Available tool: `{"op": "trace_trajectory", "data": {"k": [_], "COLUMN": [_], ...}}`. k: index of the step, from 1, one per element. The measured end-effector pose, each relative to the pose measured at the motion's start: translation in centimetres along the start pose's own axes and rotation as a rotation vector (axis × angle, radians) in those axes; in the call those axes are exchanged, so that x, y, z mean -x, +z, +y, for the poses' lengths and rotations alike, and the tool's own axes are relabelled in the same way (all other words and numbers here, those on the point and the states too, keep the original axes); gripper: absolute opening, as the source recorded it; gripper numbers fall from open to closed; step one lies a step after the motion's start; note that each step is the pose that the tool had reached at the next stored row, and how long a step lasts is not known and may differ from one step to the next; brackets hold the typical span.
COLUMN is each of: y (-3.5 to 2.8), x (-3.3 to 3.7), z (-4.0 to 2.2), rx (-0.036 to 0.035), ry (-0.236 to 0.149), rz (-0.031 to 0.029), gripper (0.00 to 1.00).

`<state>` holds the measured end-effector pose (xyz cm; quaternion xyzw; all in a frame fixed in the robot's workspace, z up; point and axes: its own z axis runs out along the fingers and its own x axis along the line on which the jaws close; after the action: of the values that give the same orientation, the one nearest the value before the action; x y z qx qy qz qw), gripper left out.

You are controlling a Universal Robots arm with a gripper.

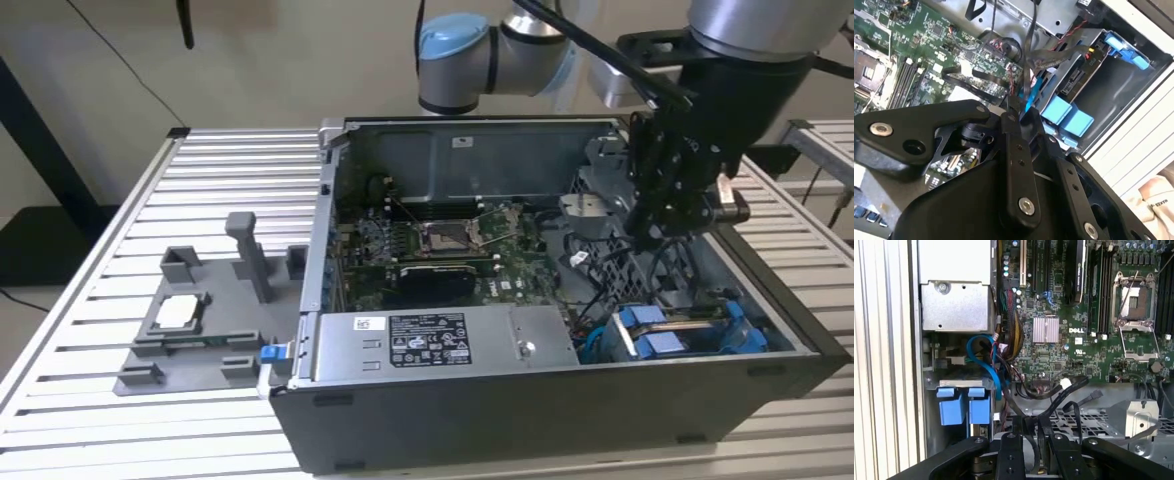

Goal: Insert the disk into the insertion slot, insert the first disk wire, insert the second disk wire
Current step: 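Insert the second disk wire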

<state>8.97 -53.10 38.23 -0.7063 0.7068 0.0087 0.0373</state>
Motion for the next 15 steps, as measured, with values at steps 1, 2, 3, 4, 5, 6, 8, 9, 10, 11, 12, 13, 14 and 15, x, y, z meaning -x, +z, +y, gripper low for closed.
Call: {"op": "trace_trajectory", "data": {"k": [1, 2, 3, 4, 5, 6, 8, 9, 10, 11, 12, 13, 14, 15], "y": [0.0, 0.01, 0.02, 0.02, 0.03, 0.04, 0.09, 0.1, 0.11, 0.12, 0.12, 0.13, 0.12, 0.11], "x": [0.09, 0.19, 0.26, 0.3, 0.33, 0.37, 0.56, 0.63, 0.71, 0.77, 0.8, 0.8, 0.8, 0.8], "z": [0.04, 0.07, 0.08, 0.08, 0.07, 0.09, 0.15, 0.21, 0.28, 0.35, 0.41, 0.48, 0.56, 0.62], "rx": [-0.0014, -0.0028, -0.004, -0.0049, -0.0054, -0.006, -0.0091, -0.0109, -0.0131, -0.0153, -0.0172, -0.0187, -0.0204, -0.0223], "ry": [-0.003, -0.008, -0.015, -0.022, -0.032, -0.04, -0.051, -0.055, -0.058, -0.061, -0.065, -0.069, -0.073, -0.078], "rz": [0.0062, 0.0121, 0.017, 0.0216, 0.0263, 0.0301, 0.0332, 0.034, 0.0351, 0.0362, 0.0373, 0.0382, 0.0401, 0.0414], "gripper": [0.27, 0.27, 0.27, 0.27, 0.27, 0.27, 0.27, 0.27, 0.27, 0.27, 0.27, 0.27, 0.27, 0.27]}}
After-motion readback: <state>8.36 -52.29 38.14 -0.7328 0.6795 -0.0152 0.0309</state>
